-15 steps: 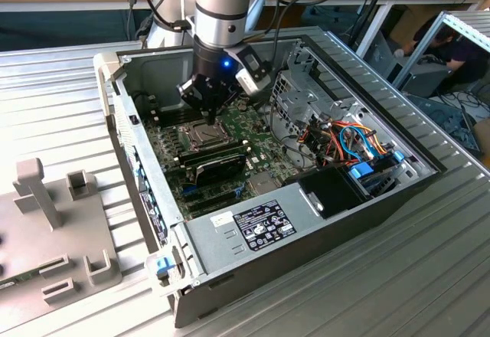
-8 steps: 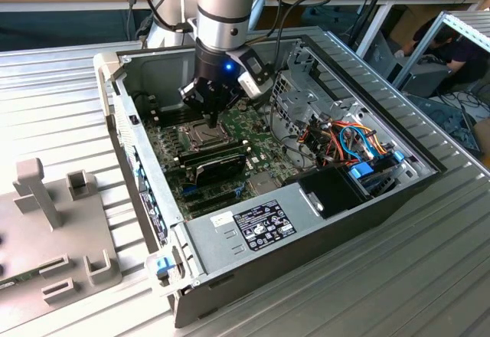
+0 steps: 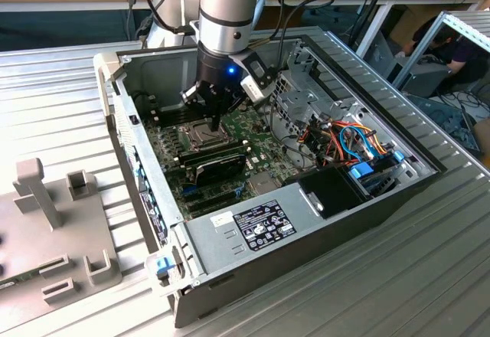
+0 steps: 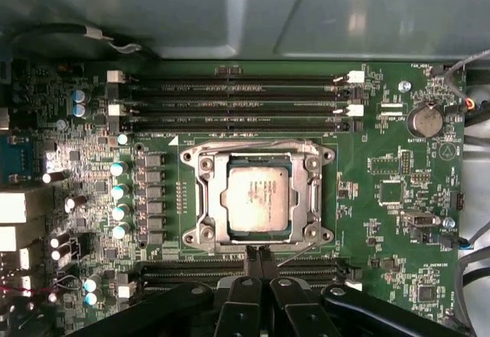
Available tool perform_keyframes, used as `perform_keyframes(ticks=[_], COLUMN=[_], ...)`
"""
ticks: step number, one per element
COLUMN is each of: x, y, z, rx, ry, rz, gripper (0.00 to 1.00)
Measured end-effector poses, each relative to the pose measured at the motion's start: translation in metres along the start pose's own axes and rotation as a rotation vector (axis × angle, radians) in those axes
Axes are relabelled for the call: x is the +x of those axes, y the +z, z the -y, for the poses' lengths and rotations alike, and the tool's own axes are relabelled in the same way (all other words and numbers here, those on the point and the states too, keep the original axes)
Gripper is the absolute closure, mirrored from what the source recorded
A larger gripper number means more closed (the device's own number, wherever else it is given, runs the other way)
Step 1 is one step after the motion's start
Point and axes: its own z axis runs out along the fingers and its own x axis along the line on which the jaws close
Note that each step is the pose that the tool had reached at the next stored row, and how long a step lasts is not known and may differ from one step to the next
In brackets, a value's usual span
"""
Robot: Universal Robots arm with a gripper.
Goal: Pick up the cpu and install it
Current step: 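Install the second cpu locking lever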
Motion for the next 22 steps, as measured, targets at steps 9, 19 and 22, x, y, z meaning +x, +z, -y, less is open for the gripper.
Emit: perform_keyframes(ticks=[9, 19, 22], x=[0.0001, 0.0136, 0.0191], y=[0.0003, 0.0006, 0.0007], z=[0.0067, 0.0070, 0.0072], rx=[-0.0002, -0.0001, -0.0001], ry=[0.000, 0.002, 0.003], rz=[0.0001, 0.0000, 0.0000], gripper=[0.89, 0.89, 0.89])
